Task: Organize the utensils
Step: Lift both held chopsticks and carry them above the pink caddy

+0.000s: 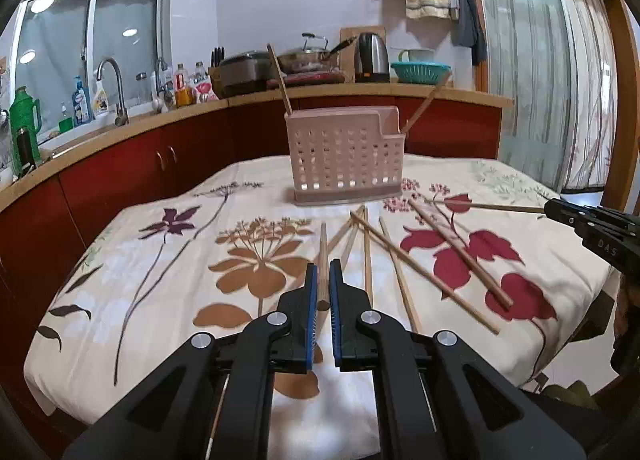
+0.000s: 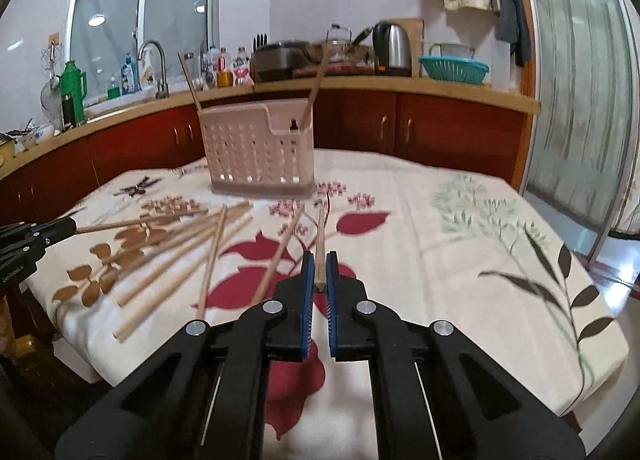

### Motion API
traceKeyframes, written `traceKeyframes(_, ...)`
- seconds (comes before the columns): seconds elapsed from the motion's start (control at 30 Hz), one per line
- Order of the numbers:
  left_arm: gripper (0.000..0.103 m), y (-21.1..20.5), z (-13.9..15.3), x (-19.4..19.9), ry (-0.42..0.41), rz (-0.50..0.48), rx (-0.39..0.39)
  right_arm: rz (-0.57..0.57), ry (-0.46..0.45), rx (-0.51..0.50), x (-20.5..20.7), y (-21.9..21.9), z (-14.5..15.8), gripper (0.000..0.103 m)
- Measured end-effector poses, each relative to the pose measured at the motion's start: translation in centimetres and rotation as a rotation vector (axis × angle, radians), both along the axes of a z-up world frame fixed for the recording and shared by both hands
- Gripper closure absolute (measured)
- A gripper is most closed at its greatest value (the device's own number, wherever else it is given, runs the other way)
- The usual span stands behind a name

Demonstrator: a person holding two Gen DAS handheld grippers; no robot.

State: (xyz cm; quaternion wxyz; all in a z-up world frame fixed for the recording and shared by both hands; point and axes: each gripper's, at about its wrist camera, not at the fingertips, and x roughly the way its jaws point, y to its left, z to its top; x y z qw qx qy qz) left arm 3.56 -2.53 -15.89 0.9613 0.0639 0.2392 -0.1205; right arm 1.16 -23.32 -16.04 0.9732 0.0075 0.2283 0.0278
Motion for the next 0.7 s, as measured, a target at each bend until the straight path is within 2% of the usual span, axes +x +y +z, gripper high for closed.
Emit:
traceKeyframes(0.47,0.096,0.9,4.0,-0.2,-0.110,0.009,-0.034,0.024,-0.110,-0.006,-0.9,0.6,5.1,0.097)
traceKeyframes(0.7,0.096,1.3,6.0,1.6,-0.157,0.007,-0.050,0.036,-0.127,-0.005,0.6,0.9,6.9,0.097)
